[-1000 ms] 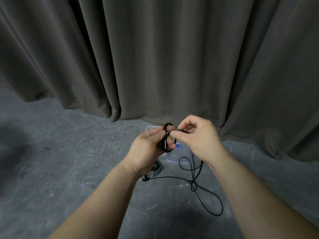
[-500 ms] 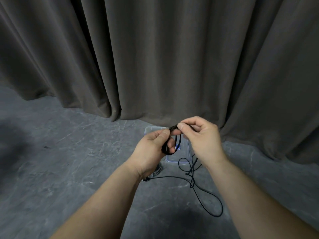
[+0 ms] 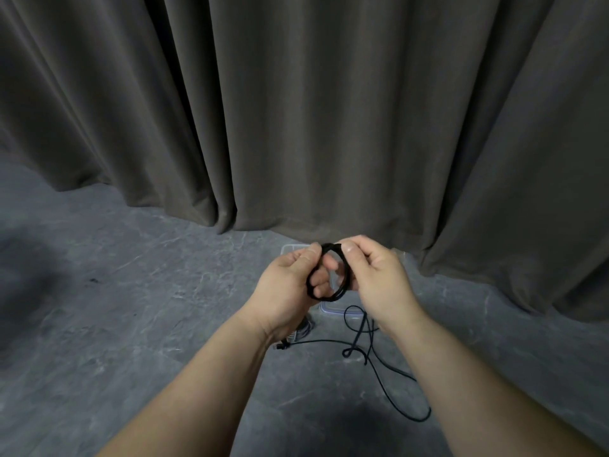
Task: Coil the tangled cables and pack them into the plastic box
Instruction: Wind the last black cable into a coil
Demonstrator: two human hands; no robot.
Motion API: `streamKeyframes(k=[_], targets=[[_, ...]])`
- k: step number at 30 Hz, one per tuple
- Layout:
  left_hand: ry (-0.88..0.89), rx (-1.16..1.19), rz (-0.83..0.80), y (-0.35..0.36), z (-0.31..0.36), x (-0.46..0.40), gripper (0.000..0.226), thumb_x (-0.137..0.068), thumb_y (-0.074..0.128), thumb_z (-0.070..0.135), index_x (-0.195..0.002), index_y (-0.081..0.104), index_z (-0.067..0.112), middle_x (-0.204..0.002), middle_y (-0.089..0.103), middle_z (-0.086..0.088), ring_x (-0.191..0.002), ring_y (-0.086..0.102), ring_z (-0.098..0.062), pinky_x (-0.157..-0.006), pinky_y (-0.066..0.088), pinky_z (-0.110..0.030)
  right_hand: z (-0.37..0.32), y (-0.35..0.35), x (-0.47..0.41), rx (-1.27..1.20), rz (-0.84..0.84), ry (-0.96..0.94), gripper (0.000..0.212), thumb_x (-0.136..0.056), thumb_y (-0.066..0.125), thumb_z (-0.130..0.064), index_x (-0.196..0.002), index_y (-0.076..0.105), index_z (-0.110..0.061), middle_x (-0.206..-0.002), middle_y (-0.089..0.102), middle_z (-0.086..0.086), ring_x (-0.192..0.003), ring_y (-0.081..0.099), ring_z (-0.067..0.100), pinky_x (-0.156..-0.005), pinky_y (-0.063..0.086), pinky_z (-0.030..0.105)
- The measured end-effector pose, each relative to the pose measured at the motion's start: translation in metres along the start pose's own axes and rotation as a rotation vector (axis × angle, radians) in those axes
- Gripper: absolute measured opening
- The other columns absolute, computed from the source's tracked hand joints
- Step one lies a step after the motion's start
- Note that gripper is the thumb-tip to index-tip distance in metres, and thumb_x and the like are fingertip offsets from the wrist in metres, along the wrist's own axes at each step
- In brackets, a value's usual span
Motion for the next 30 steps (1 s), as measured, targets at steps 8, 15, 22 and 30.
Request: streamKeyframes(k=[8, 15, 22, 30], targets=[[-0.002, 0.026, -0.131, 0.014, 0.004, 0.004, 0.026, -0.086, 0.045, 0.025, -0.084, 0.057, 0.002, -0.055, 0.037, 0.002, -0.05, 0.038, -0.009, -0.067, 0.036, -0.026, -0.001, -0.007, -0.003, -0.073, 0.022, 0.033, 0.03, -0.088, 0.06, -0.043, -0.07, 0.064, -0.018, -0.062, 0.056, 0.007, -0.063, 0.053, 0.026, -0.063, 0.053, 0.052], [0.032, 0.254, 0.184, -0.033, 0.017, -0.005, 0.032, -0.101, 0.036, 0.024, -0.071, 0.045, 0.017, -0.052, 0.023, 0.008, -0.044, 0.024, -0.007, -0.06, 0.033, -0.023, 0.015, -0.008, -0.003, -0.008, -0.053, 0.132, 0.012, -0.093, 0.059, -0.011, -0.082, 0.055, -0.014, -0.062, 0.061, 0.003, -0.047, 0.053, 0.009, -0.051, 0.045, 0.021], [0.074, 0.562, 0.413, -0.077, 0.022, -0.005, 0.034, -0.104, 0.035, 0.026, -0.073, 0.049, 0.018, -0.05, 0.033, 0.009, -0.042, 0.035, -0.006, -0.066, 0.035, -0.02, 0.031, -0.049, -0.01, 0.3, 0.187, 0.14, 0.014, -0.085, 0.066, -0.014, -0.074, 0.058, -0.018, -0.06, 0.061, -0.002, -0.056, 0.055, 0.016, -0.061, 0.047, 0.032], [0.083, 0.471, 0.329, -0.061, 0.019, -0.008, 0.022, -0.1, 0.046, 0.016, -0.09, 0.064, 0.009, -0.063, 0.053, 0.003, -0.06, 0.056, -0.008, -0.072, 0.048, -0.017, -0.012, 0.029, 0.011, 1.006, -0.265, -0.249, 0.018, -0.093, 0.054, -0.032, -0.098, 0.071, -0.029, -0.093, 0.063, -0.006, -0.091, 0.059, 0.019, -0.075, 0.044, 0.028]])
Point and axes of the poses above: each hand's wrist, its own x-axis away from the middle knuckle, its own y-axis out of the palm, z = x × y, the point moved 10 cm from there along -x, towards the middle knuckle
